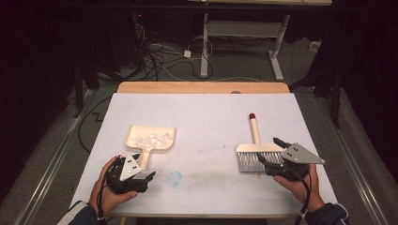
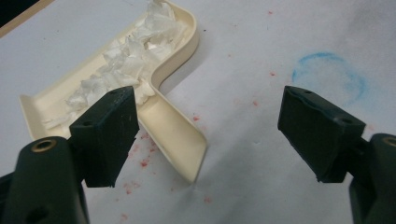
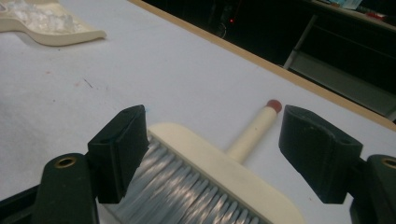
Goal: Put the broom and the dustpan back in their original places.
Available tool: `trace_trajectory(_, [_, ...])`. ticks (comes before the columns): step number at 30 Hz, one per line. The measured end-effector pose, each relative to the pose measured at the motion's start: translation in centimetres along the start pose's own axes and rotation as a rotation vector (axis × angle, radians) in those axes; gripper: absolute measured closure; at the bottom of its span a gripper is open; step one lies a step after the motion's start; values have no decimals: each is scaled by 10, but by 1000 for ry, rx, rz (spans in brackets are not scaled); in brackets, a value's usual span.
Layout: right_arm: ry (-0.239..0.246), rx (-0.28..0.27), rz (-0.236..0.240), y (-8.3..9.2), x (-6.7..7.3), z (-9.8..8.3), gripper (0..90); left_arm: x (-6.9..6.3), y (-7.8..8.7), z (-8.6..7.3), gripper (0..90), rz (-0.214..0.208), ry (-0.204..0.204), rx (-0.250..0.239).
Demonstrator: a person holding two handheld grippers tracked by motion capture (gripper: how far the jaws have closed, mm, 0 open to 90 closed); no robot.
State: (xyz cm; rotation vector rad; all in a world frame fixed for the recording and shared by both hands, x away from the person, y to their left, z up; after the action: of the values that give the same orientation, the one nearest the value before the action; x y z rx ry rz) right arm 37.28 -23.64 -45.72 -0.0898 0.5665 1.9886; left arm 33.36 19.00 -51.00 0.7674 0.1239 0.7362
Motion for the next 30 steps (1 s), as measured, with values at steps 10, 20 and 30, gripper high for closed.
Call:
trace_trajectory(10, [-12, 36, 12, 10, 6, -27, 247, 0, 1, 1, 198, 3, 0, -3])
trace_trajectory(20, [-2, 35, 28, 12, 12, -30, 247, -4, 1, 0, 198, -3, -9, 7])
trace_trajectory(30, [13, 37, 19, 13, 14, -28, 247, -3, 0, 0, 198, -5, -10, 5])
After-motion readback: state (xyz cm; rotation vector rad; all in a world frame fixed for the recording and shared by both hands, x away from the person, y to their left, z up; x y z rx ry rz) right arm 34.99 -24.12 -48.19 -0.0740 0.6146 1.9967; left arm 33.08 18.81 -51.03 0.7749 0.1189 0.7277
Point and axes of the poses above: each handheld gripper's, and its own axes: y roughly backward along the jaws, z roughly out of its top, x roughly to its left, the point moved 7 cm from there along -y, roughly forward along the jaws, and after that the axes turned 7 degrees about -z, right-handed, at the moved point
